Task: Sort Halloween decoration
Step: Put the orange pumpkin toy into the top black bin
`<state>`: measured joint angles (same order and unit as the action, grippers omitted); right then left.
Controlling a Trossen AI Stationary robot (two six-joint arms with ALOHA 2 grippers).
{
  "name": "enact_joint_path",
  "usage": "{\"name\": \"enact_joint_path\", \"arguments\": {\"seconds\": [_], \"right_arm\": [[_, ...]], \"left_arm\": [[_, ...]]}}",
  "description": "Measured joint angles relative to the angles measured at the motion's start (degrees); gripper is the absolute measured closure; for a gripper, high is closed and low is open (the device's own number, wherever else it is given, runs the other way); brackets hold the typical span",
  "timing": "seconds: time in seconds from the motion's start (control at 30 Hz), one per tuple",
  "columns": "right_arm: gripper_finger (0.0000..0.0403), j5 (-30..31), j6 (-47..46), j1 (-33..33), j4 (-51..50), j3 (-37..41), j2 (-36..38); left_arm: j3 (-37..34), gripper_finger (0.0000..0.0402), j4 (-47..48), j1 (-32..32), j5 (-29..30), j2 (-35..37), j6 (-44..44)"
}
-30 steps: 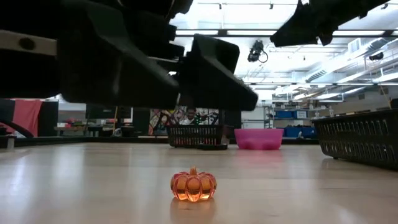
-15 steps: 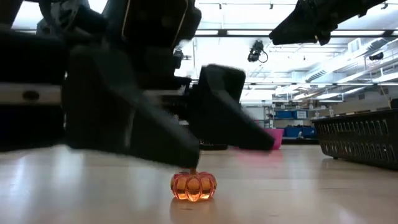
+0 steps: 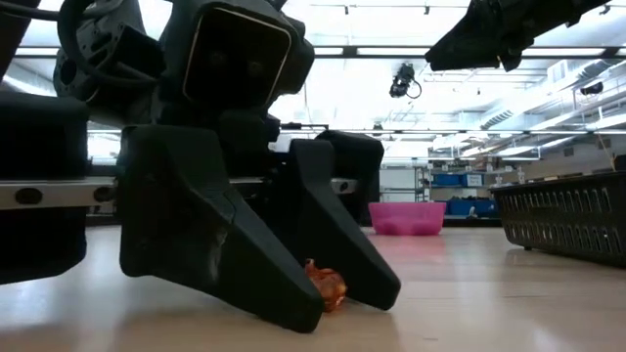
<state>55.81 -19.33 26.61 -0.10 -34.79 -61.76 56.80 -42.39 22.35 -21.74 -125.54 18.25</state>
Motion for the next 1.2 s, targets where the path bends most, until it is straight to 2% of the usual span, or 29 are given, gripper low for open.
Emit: {"name": "enact_joint_path", "arguments": {"seconds": [0.2,0.37,0.57,0.73,1.0,1.2], "right_arm": [[0.0245,0.0,1.1,0.0,0.0,0.0,0.0],[0.0245,1.0,0.8,-0.4,0.0,0.0,-0.1],[0.0245,1.2,0.0,-2.0,0.4,0.4,-2.8],[0.0245,1.1,0.3,-2.4,0.1,0.5,-4.7],[0.0245,1.4,1.1,-1.8,0.3,0.5,-4.0],[0.0245,1.5,0.0,-1.4,0.5,0.5,-4.3]], "left_arm": [[0.1,0.0341,0.8,-0.3,-0.1,0.1,0.1],[0.1,0.0333,1.3,-0.9,1.2,0.4,-2.1],[-0.1,0.0328,5.4,-1.7,5.8,3.0,-1.8],[-0.1,0.0328,9.7,-3.9,14.4,6.1,1.2],[-0.1,0.0327,17.0,-10.1,28.1,11.4,3.9],[-0.1,0.0327,18.4,-15.0,37.5,17.1,3.4]]}}
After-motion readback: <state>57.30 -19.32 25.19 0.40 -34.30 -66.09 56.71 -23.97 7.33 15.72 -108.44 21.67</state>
